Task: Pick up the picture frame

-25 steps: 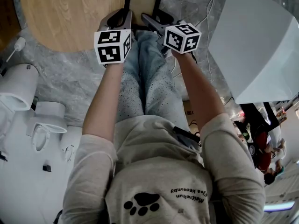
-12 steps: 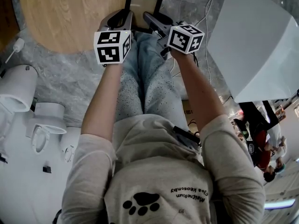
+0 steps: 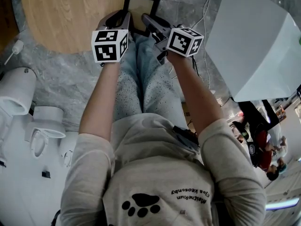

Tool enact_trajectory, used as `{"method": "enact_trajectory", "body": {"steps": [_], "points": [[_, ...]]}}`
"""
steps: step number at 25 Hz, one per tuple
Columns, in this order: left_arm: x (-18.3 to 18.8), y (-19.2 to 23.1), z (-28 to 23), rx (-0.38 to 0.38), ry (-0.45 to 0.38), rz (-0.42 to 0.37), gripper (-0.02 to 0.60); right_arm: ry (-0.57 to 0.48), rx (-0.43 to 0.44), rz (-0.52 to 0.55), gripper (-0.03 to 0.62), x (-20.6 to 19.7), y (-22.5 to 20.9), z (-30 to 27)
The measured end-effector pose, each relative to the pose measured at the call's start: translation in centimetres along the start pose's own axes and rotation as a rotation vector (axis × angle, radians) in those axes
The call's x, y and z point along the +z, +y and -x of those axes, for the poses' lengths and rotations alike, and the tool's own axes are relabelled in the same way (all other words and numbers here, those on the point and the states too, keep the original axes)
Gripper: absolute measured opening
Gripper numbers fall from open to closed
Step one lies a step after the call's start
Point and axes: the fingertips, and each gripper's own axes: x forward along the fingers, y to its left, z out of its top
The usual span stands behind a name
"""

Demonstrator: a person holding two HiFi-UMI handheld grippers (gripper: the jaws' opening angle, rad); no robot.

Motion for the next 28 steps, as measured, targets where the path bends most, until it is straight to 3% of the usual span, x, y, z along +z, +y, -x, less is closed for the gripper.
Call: {"method": "enact_trajectory", "body": {"steps": [9, 17, 28], "points": [[0.8, 0.0, 1.7, 0.009, -0.005, -0.007, 0.074, -0.004, -0.037, 0.106, 0.058, 0.5, 2.5, 0.4], [2.2, -0.4, 3.6, 0.016, -0.039, -0.03, 0.031, -0.022, -0.109, 0.165, 0.048, 1.0, 3.4, 1.4], [4.6, -1.7, 6.9, 0.016, -0.126, -0.038, 0.008, -0.068, -0.192, 0.38, 0.048, 3.4, 6.8, 2.7]]}}
